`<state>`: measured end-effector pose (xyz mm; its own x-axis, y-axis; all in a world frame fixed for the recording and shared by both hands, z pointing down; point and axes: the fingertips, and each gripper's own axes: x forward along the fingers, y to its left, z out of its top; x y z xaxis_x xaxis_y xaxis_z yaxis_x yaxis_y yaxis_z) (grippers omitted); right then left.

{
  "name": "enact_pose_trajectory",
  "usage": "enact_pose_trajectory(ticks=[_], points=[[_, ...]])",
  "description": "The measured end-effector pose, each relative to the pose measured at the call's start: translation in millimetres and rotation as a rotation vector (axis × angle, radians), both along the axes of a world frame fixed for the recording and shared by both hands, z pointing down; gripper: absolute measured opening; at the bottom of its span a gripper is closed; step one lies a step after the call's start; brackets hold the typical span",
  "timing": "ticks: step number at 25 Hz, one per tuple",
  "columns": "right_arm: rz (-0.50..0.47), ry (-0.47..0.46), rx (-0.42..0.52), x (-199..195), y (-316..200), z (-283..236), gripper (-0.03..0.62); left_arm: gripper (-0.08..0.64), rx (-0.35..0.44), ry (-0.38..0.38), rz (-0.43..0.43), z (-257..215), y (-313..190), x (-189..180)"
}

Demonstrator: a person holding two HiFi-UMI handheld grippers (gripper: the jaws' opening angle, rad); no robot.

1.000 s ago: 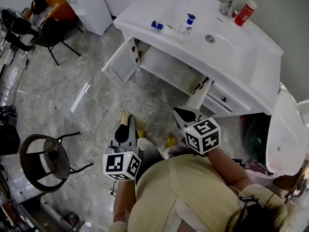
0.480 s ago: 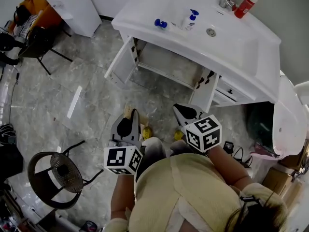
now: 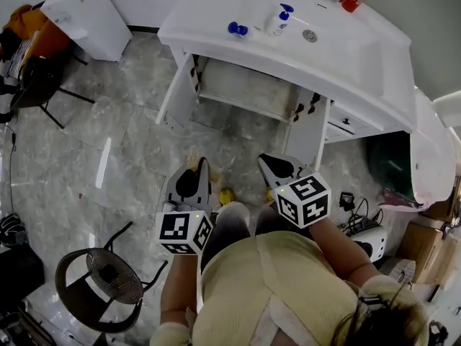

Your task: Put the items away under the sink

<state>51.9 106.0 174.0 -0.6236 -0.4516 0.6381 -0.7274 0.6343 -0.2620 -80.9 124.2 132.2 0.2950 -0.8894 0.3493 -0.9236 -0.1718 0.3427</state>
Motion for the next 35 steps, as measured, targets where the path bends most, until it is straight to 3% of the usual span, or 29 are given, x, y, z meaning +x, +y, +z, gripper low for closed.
enact_pose_trajectory(ticks=[7,15,26,35], points=[[0.032,0.045,-0.002,-9.9,4.3,11.7,0.026,0.063,-0.038,-0.001,0.068,23.1,-12.2,-14.8],[0.06,0.09,0.027,-3.1,-14.8,30.1,0.026,0.063,-0.077,0.008,0.088,53.0,-29.3,-8.4],[0.06,0.097,0.013,5.5,-53.0,65.9,0.026,0.063,-0.14,0.087,0.001,101.8,-53.9,-5.1],[0.057,0.1,-0.002,6.4,-71.9,108.5,0.026,0.063,-0.167,0.088,-0.025,145.7,-76.5,1.2]])
